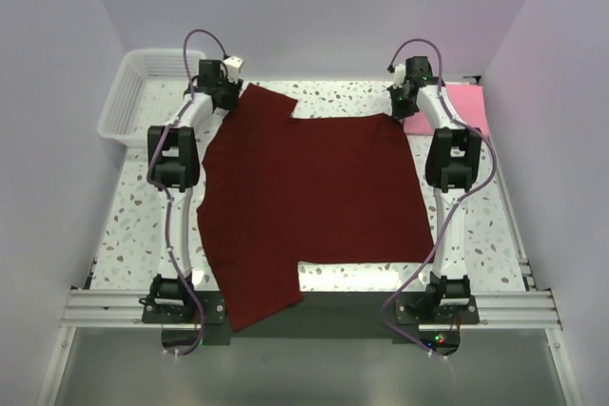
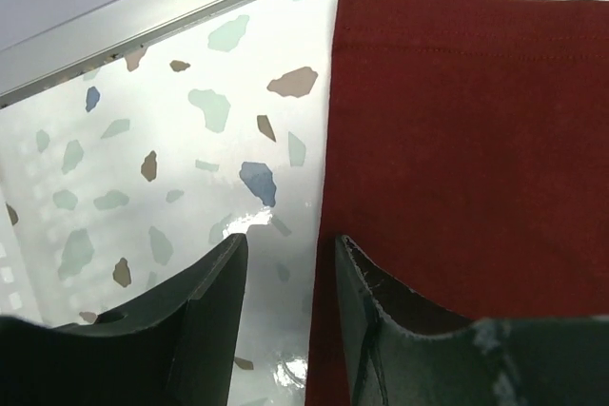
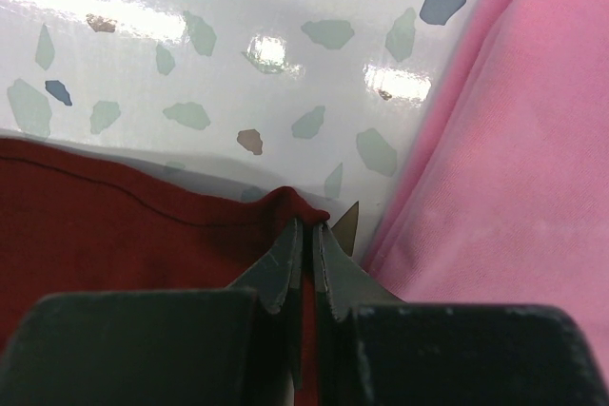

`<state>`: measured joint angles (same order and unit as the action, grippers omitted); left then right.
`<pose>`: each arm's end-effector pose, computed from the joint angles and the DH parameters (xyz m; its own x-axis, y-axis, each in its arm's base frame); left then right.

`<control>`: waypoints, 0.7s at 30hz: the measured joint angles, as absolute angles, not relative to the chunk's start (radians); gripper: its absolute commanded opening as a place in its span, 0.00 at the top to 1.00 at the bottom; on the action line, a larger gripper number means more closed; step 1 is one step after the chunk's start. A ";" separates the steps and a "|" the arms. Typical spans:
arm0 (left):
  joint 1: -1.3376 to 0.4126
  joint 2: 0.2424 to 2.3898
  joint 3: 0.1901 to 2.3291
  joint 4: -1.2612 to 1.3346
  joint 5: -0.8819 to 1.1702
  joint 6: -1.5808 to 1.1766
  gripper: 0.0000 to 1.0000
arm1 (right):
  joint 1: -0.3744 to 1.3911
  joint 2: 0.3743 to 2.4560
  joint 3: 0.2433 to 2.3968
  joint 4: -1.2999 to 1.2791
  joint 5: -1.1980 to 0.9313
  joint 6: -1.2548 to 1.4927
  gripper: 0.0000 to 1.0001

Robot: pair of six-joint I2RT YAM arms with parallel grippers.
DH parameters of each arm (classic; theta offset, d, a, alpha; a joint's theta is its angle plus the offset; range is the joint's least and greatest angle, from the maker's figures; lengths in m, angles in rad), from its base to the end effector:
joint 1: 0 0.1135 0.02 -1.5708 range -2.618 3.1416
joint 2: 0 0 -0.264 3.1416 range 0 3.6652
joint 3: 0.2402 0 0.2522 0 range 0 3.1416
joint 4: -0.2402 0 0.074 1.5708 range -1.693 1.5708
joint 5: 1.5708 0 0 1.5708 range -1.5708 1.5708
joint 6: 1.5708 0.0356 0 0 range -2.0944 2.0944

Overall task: Fold and stack the t-shirts
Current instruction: Fold the tshirt

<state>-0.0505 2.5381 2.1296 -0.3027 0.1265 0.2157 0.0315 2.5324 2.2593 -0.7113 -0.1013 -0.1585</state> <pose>0.5679 -0.0332 0.1497 -0.6057 0.2432 -0.7577 0.2817 0.9560 0.0817 0.5487 0.0209 0.1651 -0.8083 -0.1826 -0.5597 -0.2176 0.9760 -0.0042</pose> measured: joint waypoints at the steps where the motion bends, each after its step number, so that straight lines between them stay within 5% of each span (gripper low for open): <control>1: -0.048 2.544 2.140 -0.307 0.137 0.215 0.53 | 0.031 2.532 2.259 -0.711 -0.101 -0.159 1.00; 21: -0.044 2.575 2.189 -0.338 0.281 0.132 0.56 | 0.031 2.532 2.259 -0.712 -0.101 -0.160 1.00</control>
